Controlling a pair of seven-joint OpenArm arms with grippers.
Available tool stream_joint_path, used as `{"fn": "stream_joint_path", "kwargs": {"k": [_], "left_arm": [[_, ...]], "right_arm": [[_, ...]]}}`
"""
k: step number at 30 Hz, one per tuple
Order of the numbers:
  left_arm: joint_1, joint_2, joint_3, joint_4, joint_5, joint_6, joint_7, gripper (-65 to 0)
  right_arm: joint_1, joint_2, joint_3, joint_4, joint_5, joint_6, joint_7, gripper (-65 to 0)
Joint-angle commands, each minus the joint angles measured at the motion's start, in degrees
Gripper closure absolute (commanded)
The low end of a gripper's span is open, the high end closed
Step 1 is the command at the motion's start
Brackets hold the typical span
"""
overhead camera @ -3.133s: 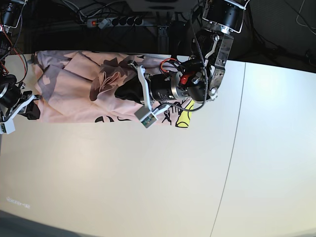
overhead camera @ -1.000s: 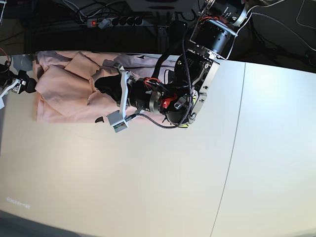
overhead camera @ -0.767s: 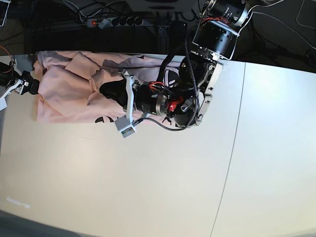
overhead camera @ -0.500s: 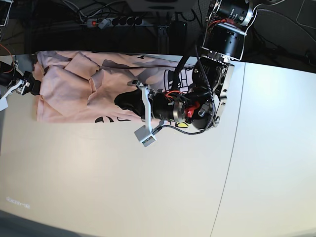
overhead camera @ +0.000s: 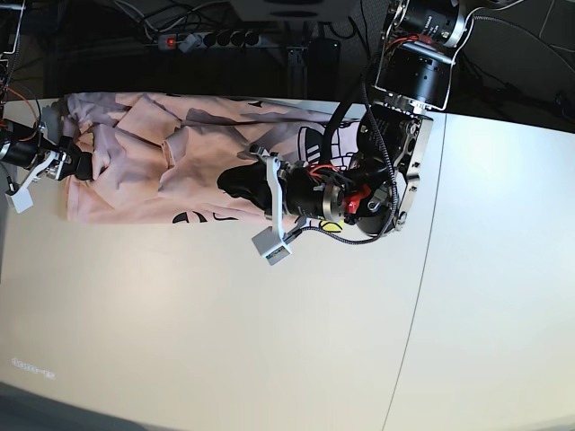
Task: Fold the T-shirt properly
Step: 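Press the folded end down with the left gripper and release the right gripper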
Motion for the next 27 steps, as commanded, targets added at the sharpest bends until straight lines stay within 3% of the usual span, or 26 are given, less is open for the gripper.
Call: {"fn": "stream_joint_path", "kwargs": {"k": [1, 6, 14, 20, 23, 27], "left_arm": [[-1.05, 0.48, 0.00, 1.05, -1.38, -1.13, -0.66, 0.0], [-1.07, 0.48, 0.00, 1.05, -1.38, -1.13, -0.66, 0.0], [-1.05, 0.48, 0.00, 1.05, -1.38, -1.13, -0.63, 0.0], [-1.05, 0.50, 0.00, 1.05, -1.38, -1.13, -0.59, 0.0], [-1.05, 0.48, 0.00, 1.05, -1.38, -1.13, -0.61, 0.0], [-1.05, 0.48, 0.00, 1.05, -1.36, -1.13, -0.59, 0.0]], "right_arm": [[-0.37, 0.31, -0.74, -0.22, -2.75, 3.69, -2.93, -44.1], [-0.39, 0.94, -0.74, -0.22, -3.54, 3.69, -2.93, -44.1], [-0.39, 6.03, -0.72, -0.24, -4.52, 3.67, -2.08, -44.1], [-0.39, 6.62, -0.72, -1.31, -5.84, 3.65, -2.12, -44.1], [-0.39, 6.58, -0.72, -2.91, -2.23, 3.74, -3.30, -44.1], [-0.39, 5.73, -0.74, -3.43, 5.73, 5.25, -8.85, -44.1]]}}
